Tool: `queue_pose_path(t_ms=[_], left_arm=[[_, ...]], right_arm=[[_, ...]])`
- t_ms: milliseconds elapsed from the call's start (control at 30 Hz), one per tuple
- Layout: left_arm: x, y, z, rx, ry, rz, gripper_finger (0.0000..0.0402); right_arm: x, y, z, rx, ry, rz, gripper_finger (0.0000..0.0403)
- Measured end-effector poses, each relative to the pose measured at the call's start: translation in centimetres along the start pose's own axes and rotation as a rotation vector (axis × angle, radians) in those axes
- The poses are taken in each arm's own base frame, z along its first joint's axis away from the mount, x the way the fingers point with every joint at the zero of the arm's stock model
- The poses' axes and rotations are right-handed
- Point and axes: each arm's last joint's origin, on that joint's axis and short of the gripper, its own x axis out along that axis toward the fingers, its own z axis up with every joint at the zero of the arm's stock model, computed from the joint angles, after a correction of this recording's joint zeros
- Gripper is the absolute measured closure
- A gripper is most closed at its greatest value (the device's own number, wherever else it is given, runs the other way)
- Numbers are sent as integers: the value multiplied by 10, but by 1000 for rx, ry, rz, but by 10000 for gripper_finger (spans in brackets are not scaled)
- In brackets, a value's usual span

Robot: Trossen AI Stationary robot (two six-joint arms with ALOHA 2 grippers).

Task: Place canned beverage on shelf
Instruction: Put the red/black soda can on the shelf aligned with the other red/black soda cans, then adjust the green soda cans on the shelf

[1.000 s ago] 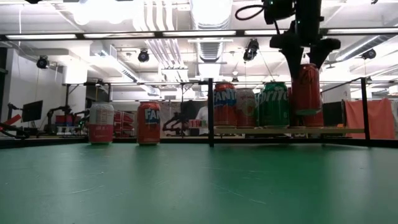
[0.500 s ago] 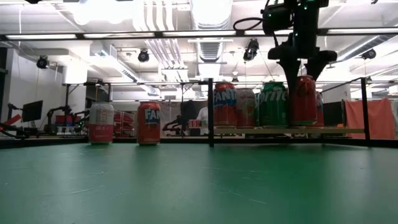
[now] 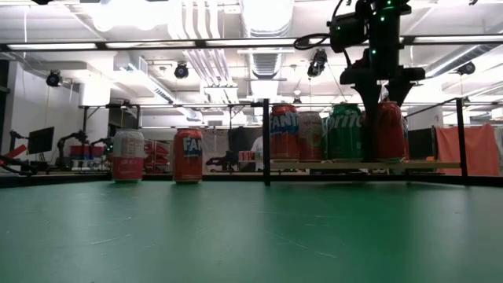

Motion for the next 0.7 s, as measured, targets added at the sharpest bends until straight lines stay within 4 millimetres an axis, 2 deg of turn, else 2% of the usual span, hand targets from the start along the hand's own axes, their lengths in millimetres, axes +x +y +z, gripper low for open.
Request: queue_pose_path(t_ms=[200, 367, 700], left_arm=[[0, 0, 0, 0, 0, 0, 68], [0, 0, 0, 7, 0, 0, 68], [0, 0, 0, 10, 0, 0, 68]], right_arm=[[0, 0, 0, 1, 0, 2, 78], [-2, 0, 0, -15, -2, 5, 71], [-31, -5, 11, -6, -74, 10, 66]])
